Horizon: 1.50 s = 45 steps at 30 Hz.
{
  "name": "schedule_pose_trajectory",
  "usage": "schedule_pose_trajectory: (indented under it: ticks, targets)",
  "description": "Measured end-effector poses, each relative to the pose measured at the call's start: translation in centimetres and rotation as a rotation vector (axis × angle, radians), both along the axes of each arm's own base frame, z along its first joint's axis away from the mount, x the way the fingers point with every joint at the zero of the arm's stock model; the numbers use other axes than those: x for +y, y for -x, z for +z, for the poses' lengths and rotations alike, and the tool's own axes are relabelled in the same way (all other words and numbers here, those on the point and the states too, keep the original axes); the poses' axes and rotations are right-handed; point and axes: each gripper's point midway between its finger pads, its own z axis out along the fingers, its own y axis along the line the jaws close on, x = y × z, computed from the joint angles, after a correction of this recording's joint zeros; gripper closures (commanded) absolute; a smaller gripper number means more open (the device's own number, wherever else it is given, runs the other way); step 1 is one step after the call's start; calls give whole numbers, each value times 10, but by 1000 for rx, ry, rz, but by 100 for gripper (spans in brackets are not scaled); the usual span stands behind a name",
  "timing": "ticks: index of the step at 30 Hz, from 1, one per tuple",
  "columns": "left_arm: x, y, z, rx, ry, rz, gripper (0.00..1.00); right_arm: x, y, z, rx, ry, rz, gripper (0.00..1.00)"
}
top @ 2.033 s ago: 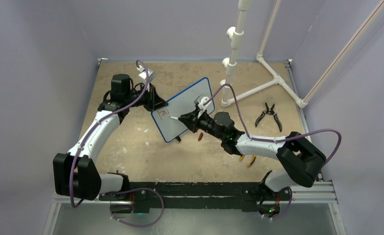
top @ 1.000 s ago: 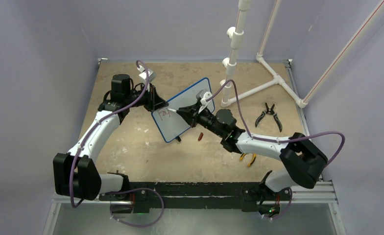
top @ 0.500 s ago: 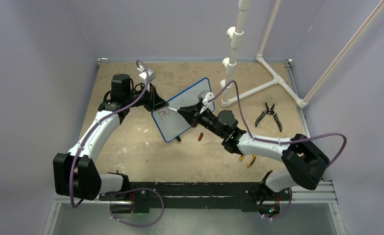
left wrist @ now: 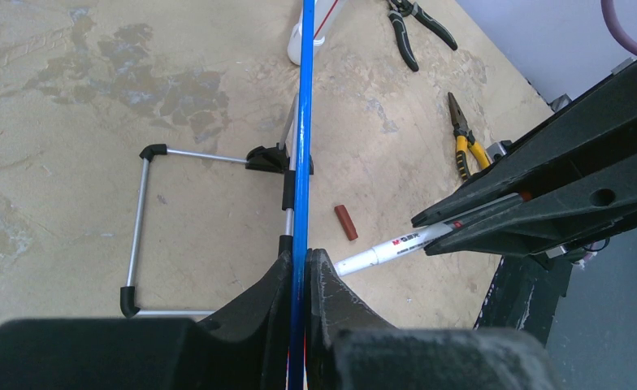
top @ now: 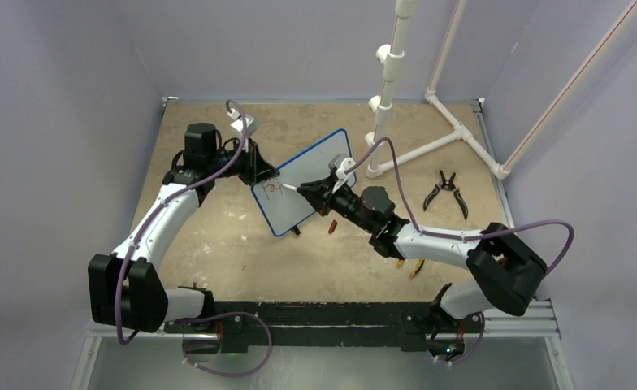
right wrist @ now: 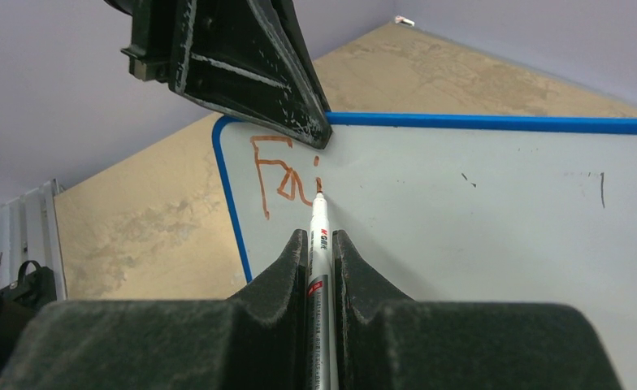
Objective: Write a sentence on the whiteboard
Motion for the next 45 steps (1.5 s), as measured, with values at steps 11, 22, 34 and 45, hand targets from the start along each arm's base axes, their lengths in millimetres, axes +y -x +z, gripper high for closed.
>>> schedule_pose_trajectory:
  ticks: [11,22,34,45]
  targets:
    - [1,0,0,-1,-1,2,100,5,-4,-13,20,23,0,100]
    - [1,-1,0,-2,-4,8,100,3,-9,-10,34,4,-32,100]
    - [2,-2,-1,-3,-7,13,100,1,-12,-10,44,-4,-57,100]
    - [2,-1,0,-5,-7,13,100,-10,-11,10,10,-36,-90,100]
